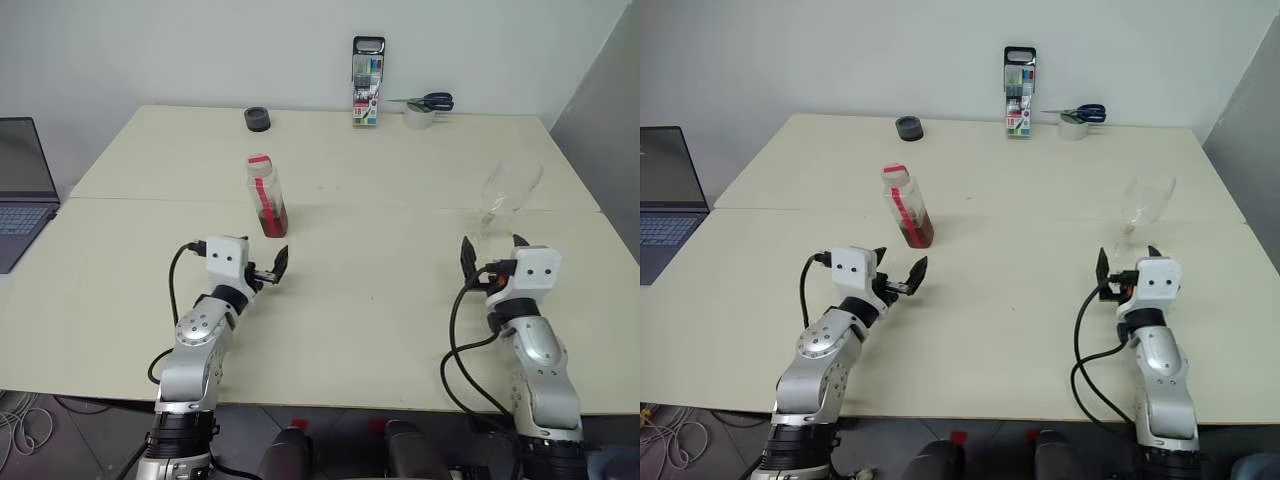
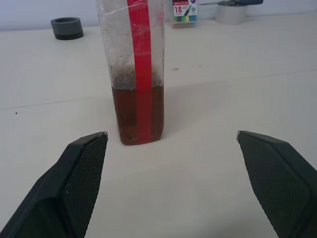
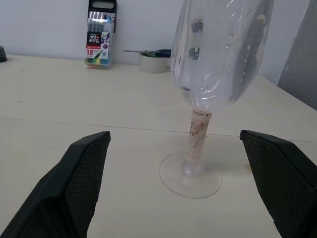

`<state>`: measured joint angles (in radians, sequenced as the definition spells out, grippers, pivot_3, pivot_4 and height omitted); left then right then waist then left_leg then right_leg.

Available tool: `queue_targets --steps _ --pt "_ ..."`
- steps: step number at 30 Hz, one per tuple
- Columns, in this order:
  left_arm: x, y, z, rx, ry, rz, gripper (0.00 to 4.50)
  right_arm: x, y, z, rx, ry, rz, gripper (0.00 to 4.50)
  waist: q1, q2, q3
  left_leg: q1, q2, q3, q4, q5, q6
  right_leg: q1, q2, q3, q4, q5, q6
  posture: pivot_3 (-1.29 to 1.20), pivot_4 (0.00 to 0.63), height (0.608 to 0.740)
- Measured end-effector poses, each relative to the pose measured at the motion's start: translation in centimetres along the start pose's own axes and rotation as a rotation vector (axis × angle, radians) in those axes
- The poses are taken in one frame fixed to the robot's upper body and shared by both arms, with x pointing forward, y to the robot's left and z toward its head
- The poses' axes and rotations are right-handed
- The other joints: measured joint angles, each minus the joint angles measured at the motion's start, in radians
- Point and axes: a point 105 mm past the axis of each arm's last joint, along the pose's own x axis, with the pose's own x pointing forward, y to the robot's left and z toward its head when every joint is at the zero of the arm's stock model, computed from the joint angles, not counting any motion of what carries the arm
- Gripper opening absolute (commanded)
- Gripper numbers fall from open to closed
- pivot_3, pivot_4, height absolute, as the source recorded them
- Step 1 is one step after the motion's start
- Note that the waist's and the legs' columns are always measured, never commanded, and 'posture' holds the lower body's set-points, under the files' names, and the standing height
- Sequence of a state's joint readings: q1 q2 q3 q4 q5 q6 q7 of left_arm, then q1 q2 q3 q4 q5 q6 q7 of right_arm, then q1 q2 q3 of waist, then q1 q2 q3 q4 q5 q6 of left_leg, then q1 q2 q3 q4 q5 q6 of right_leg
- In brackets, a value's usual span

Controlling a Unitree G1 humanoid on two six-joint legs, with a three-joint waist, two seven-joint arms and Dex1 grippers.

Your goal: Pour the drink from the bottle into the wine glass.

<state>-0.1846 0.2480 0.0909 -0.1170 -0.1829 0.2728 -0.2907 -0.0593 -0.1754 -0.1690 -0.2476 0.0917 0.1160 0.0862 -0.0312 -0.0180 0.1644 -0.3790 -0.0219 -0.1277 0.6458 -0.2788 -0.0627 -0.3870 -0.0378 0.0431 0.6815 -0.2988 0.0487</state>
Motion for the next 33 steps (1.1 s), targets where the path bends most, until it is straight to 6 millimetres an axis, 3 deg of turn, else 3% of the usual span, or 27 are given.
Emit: queue_targets --steps 28,33 --pt "0.1 -0.5 -0.1 0.038 0.014 -0.022 4.47 0.0 1.6 -0.7 0.042 0.041 0.102 4.5 0.0 0.0 0.0 0.0 0.0 0.001 0.0 0.0 0.0 0.0 0.0 0.0 0.0 0.0 0.0 0.0 0.15 0.74" --pt "0.1 -0.5 -0.1 0.039 0.016 -0.024 4.47 0.0 1.6 -0.7 0.042 0.04 0.104 4.5 0.004 0.0 0.0 0.005 0.014 0.023 -0.001 -0.001 0.001 -0.003 0.008 0.019 0.0 0.001 0.001 0.0 0.15 0.74"
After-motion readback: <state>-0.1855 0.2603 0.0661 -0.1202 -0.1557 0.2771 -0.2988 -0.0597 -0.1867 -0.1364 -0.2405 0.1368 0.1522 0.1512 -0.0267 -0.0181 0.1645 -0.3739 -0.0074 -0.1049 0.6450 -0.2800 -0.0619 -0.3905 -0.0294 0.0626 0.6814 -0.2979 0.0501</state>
